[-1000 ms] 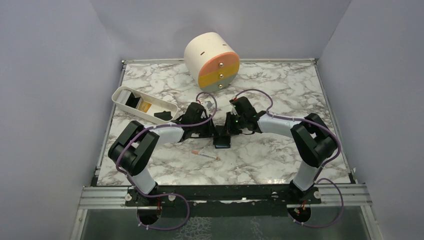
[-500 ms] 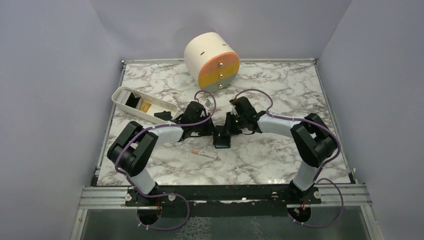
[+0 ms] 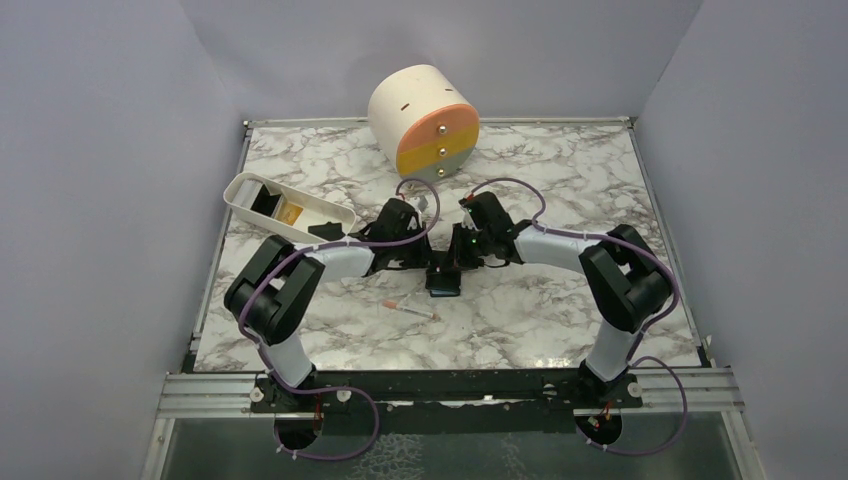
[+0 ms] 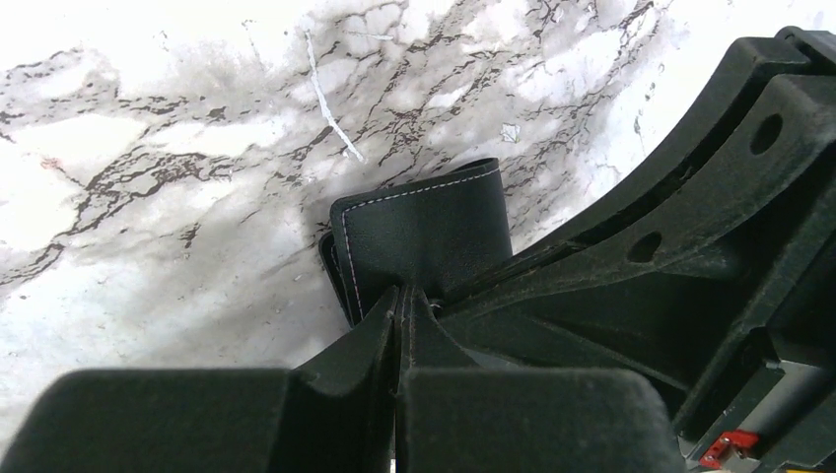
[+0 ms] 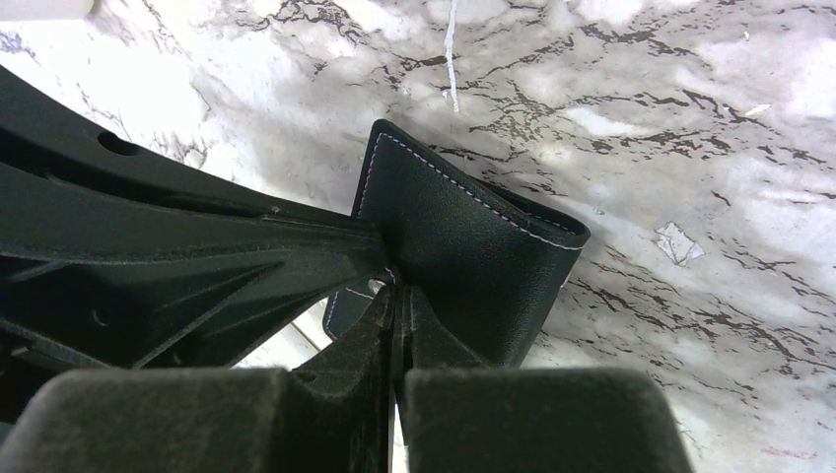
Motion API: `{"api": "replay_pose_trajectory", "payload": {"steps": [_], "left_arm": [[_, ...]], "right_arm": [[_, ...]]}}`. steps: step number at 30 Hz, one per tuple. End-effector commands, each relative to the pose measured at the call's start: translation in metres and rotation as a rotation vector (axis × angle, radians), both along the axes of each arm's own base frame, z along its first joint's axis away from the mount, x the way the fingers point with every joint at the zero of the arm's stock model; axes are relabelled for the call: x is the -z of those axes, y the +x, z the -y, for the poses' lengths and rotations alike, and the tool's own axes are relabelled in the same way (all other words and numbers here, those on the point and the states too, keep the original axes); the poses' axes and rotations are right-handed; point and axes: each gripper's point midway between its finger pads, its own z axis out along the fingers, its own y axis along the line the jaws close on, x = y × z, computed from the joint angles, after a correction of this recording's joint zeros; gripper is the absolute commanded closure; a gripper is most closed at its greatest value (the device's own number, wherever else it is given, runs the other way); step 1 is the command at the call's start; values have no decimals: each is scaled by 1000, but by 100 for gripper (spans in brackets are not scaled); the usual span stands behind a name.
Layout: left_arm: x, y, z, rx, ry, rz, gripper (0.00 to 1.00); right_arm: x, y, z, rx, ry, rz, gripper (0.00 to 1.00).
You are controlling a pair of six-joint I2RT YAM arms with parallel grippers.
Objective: Put the credit cards into the card holder
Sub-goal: Close the card holder at the center of the board.
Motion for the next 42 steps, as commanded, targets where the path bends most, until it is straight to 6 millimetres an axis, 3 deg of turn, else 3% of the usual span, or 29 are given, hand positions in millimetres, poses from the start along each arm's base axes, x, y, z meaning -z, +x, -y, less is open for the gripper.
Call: {"api": "replay_pose_trajectory", "payload": {"steps": [1, 9, 13, 16, 20, 30, 42], "left_arm": [[36, -14, -20, 8, 196, -47, 99], [44, -30, -24, 25, 253, -74, 99], [18, -16, -16, 13, 212, -17, 99], [-18, -6, -4, 14, 132, 37, 99], [-36, -10, 11, 42, 32, 40, 99], [-23, -18, 8, 57, 37, 10, 100], [-8, -13, 2, 46, 102, 10, 100]], "right_arm": [[56, -23, 25, 19, -159, -120, 99], [77, -34, 39, 29, -225, -166, 99], [81, -35, 46, 36, -256, -163, 99], [83, -36, 46, 34, -258, -166, 99], [83, -36, 46, 37, -253, -166, 99], [79, -35, 44, 40, -238, -158, 99], [76, -33, 41, 39, -224, -150, 99]]}}
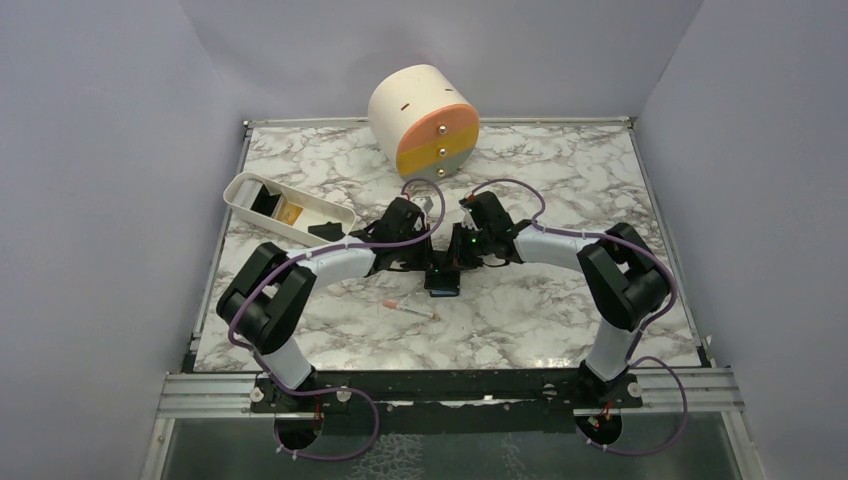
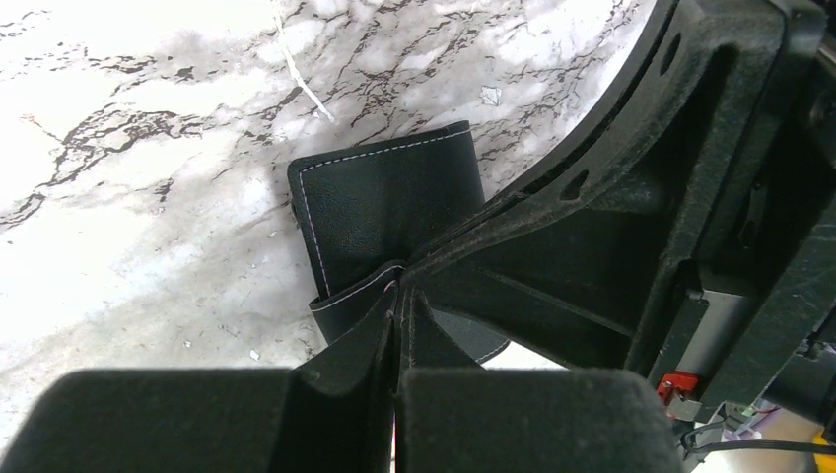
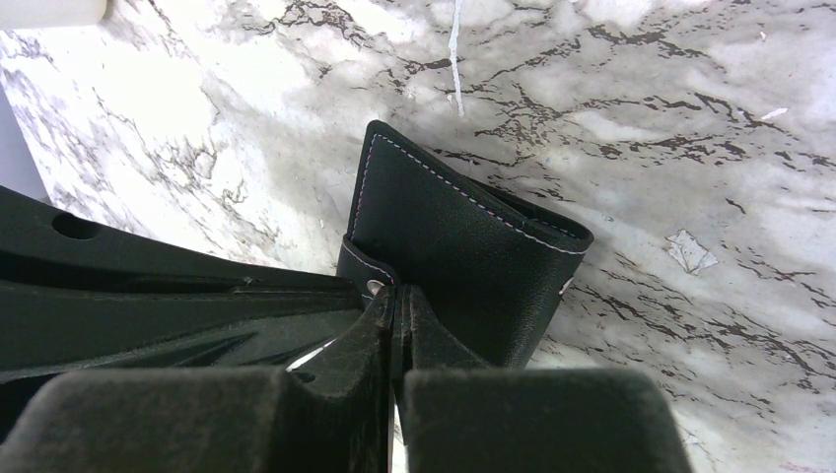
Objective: Put the credit cards into the card holder
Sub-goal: Close the card holder at the center of the board.
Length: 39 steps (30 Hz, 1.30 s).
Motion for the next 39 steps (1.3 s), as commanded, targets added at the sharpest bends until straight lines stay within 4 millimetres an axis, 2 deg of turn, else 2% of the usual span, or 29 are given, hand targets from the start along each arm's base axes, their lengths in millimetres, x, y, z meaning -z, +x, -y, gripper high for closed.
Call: {"api": "replay_pose_trajectory", "payload": {"steps": [1, 8, 10, 16, 20, 24, 28, 31, 35, 38, 39], "left_arm": [[9, 1, -1, 6, 26, 4, 100], [17, -1, -2, 5, 38, -13, 100], [32, -3, -7, 3, 74, -39, 100], [53, -3, -19, -7, 162, -60, 100], [69, -12, -28, -8, 206, -100, 100], [74, -16, -31, -4, 213, -111, 100], [47, -3, -21, -5, 166, -49, 100], [16, 13, -15, -13, 147, 26, 96], [-44, 34, -10, -36, 90, 160, 88], [-86, 42, -9, -53, 51, 250, 77], [-98, 43, -11, -60, 43, 275, 74]], "right_arm": [[71, -32, 42, 24, -242, -114, 99], [72, -33, 41, 22, -237, -115, 99], [74, -33, 42, 23, -240, -120, 99], [81, -38, 45, 19, -254, -136, 99], [86, -42, 48, 19, -260, -149, 99], [82, -39, 46, 18, -247, -133, 99], [56, -21, 36, 18, -230, -70, 95], [22, -6, 30, 28, -201, 6, 87], [-32, 8, 26, 34, -149, 129, 74], [-69, 13, 31, 51, -133, 219, 59], [-84, 14, 34, 61, -127, 251, 51]]}}
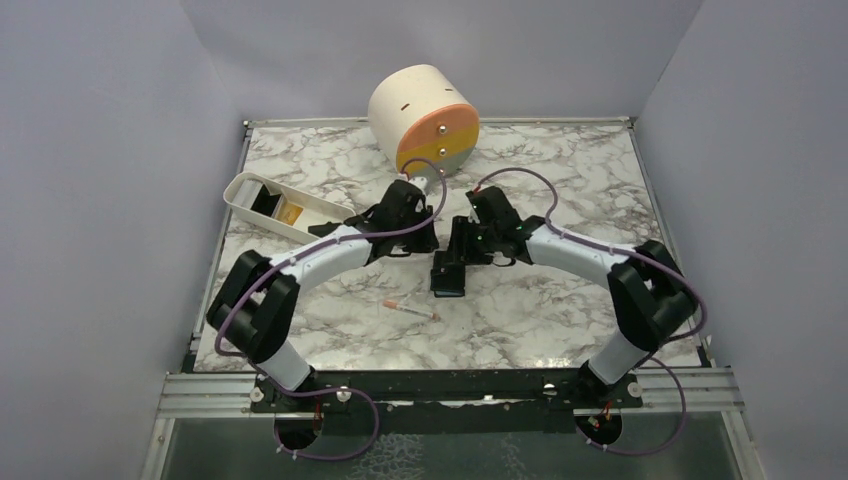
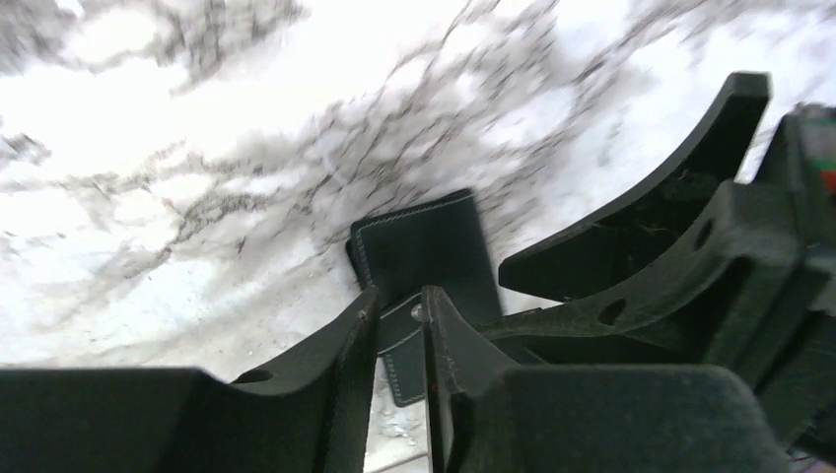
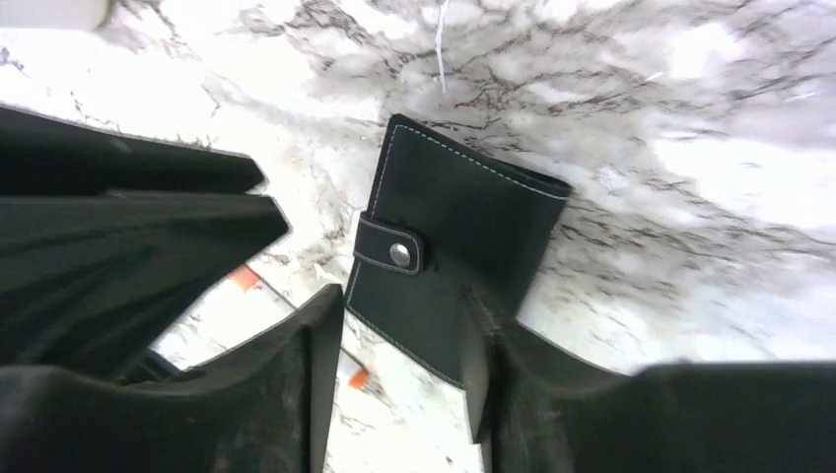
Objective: Put the credit cards into the card holder
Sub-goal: Close the card holder at the center of the board, then reset both arms
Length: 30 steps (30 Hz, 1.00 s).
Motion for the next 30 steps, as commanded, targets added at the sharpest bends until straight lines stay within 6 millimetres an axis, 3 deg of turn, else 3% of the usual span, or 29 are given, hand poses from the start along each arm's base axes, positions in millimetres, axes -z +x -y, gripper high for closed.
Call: {"api": "replay_pose_trajectory", "payload": {"steps": [1, 4, 6, 7, 8, 9, 15, 18, 23, 30], "left_arm": [[-85, 20, -5, -33, -50, 207, 72], [-122, 18, -10, -34, -83, 287, 64], [-143, 14, -15, -40, -103, 327, 53], [-155, 11, -17, -38, -116, 350, 43], [-169, 7, -20, -34, -134, 376, 16], [-181, 4, -22, -31, -148, 398, 3], [-228, -16, -42, -24, -184, 522, 1], [-239, -23, -49, -40, -214, 550, 1], [-234, -35, -51, -40, -257, 533, 1], [-209, -39, -47, -65, -307, 478, 1]], "right_arm": [[-64, 14, 21, 50, -32, 178, 45], [-98, 13, 34, 89, -22, 259, 27], [-121, 12, 44, 122, -16, 316, 14], [-133, 11, 49, 134, -11, 347, 10], [-146, 11, 54, 152, -4, 379, 8], [-159, 9, 60, 167, 2, 408, 8], [-223, 0, 84, 203, 34, 575, 6], [-238, -5, 91, 215, 52, 609, 6], [-239, -13, 93, 244, 104, 602, 6], [-227, -18, 92, 255, 128, 570, 6]]}}
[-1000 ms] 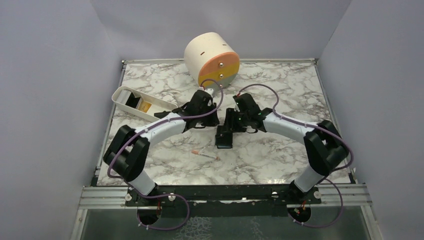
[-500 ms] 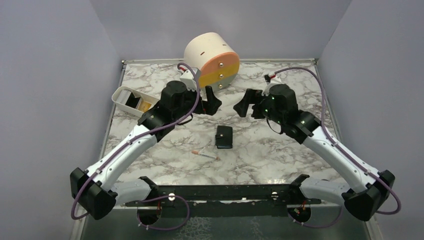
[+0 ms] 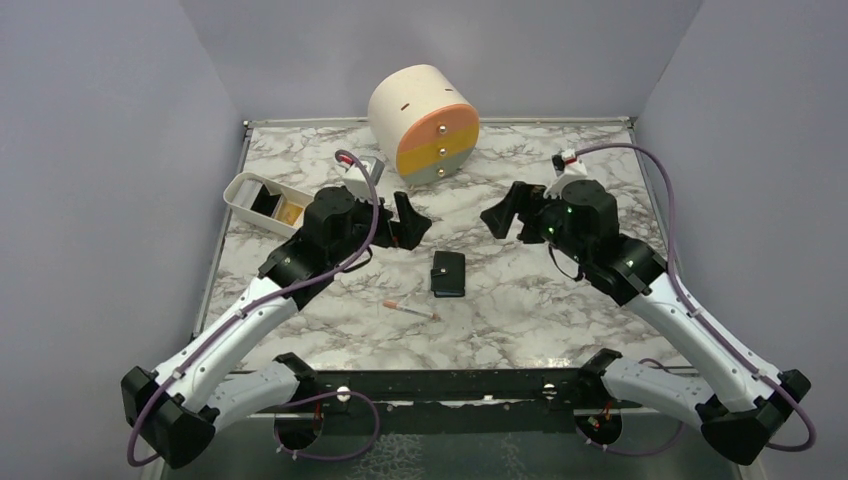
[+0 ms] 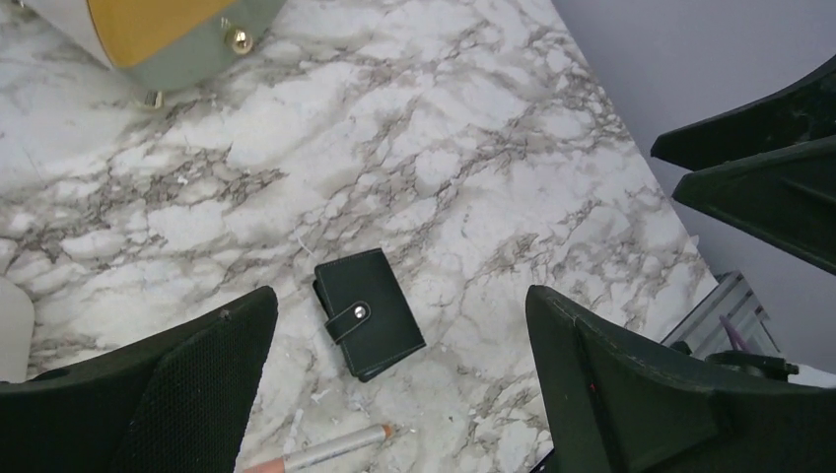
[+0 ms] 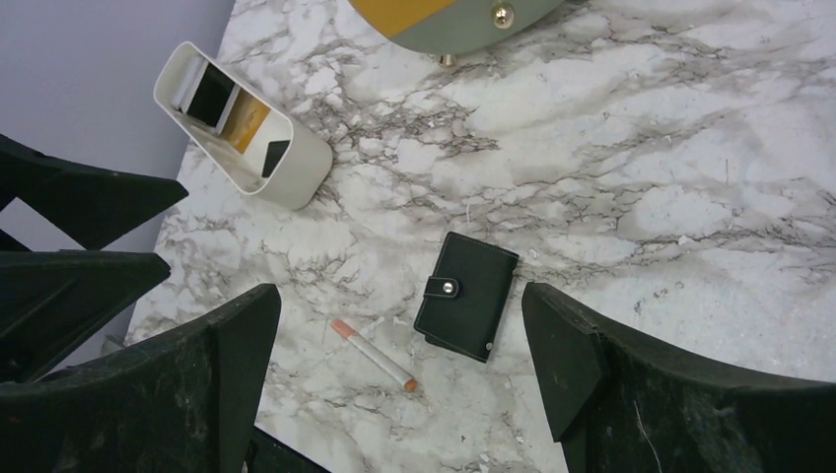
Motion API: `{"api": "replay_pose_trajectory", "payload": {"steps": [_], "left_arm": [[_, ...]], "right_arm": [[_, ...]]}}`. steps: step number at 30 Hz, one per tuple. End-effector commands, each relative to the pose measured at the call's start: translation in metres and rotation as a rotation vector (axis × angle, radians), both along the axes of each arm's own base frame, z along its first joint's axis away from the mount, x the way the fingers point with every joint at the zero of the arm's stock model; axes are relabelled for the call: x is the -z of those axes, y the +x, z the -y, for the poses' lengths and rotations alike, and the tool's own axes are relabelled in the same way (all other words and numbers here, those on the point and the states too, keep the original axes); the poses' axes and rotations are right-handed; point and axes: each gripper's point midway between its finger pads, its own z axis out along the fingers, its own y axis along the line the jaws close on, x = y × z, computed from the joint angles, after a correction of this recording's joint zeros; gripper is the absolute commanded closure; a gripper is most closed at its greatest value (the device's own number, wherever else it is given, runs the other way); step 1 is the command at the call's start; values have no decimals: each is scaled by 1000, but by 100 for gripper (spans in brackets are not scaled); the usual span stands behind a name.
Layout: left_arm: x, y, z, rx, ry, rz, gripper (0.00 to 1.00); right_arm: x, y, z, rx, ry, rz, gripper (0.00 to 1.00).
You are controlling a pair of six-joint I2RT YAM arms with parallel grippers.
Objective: Put the credit cards into the card holder
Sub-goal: Reset both arms
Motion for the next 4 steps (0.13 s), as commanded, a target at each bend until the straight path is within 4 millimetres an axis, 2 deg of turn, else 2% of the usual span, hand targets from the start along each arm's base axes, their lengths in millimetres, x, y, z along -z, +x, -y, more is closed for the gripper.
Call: {"api": "replay_pose_trajectory", "payload": {"steps": [1, 4], "left_arm": [[2, 0, 4, -5, -53, -15, 1], [1, 0, 5, 6, -46, -8, 1]], "right_arm": [[4, 0, 4, 31, 14, -9, 6], [5, -1, 5, 33, 12, -10, 6]]}}
